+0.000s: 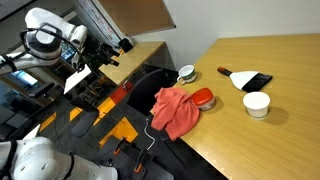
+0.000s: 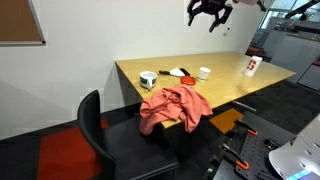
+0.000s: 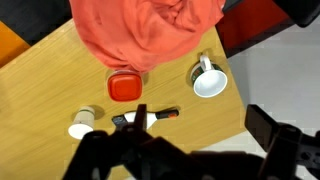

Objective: Put the shirt on the table

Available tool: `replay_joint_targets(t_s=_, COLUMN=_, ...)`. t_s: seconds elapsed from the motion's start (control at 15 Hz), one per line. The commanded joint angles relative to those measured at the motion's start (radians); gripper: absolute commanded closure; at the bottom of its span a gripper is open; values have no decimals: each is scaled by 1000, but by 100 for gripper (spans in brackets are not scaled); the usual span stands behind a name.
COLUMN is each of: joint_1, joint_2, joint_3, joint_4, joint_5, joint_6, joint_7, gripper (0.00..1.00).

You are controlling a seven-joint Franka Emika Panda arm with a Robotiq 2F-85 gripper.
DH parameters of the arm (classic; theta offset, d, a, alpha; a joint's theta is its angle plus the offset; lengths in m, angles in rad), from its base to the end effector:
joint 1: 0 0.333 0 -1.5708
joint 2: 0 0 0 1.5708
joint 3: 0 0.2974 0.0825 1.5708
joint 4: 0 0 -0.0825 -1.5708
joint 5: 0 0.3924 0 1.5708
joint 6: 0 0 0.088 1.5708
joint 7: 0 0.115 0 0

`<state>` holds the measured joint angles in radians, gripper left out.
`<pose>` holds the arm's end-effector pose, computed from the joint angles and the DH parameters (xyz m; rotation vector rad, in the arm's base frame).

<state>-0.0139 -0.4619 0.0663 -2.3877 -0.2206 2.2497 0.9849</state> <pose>0.4580 0.0182 0.4965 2.7936 -1.2201 0.5985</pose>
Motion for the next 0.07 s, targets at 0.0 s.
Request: replay_joint_targets(t_s=0.0, joint_1=-14, joint_2=-34, joint_3=7, joint_4=-4, joint_5=65, joint_6=-74, joint_7=-87, gripper=0)
